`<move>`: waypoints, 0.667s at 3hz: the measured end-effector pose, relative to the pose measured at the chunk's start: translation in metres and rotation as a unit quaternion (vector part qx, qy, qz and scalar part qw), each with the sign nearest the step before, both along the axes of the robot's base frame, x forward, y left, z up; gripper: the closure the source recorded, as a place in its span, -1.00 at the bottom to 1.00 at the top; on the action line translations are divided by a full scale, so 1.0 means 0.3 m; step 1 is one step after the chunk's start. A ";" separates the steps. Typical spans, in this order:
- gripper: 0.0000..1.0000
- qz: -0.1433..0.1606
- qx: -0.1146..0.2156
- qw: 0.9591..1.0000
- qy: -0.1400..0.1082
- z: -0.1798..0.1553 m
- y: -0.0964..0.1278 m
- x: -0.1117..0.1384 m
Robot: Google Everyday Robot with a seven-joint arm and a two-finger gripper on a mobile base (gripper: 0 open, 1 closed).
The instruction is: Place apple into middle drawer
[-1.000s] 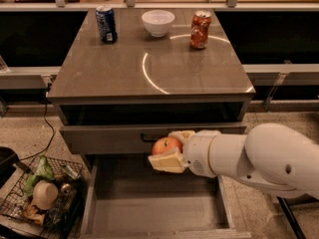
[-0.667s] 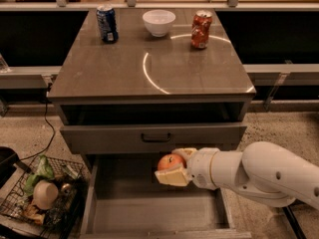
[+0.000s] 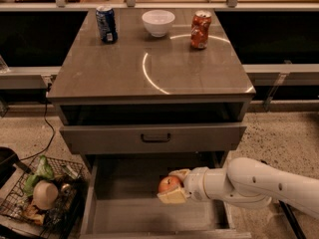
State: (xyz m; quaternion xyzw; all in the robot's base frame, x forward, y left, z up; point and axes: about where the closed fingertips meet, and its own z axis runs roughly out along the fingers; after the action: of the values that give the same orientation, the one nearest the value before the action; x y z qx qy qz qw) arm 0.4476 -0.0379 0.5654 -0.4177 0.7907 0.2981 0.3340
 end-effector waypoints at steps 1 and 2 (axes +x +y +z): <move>1.00 0.034 0.021 0.999 -0.003 -0.152 0.049 0.013; 1.00 0.068 0.053 0.996 -0.016 -0.263 0.117 0.032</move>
Offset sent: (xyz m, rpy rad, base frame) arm 0.0167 0.0649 -0.1309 0.2180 -0.0747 0.2357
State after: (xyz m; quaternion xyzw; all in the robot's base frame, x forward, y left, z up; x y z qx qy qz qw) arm 0.4571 -0.0029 0.4864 -0.4567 0.7382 0.3548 0.3472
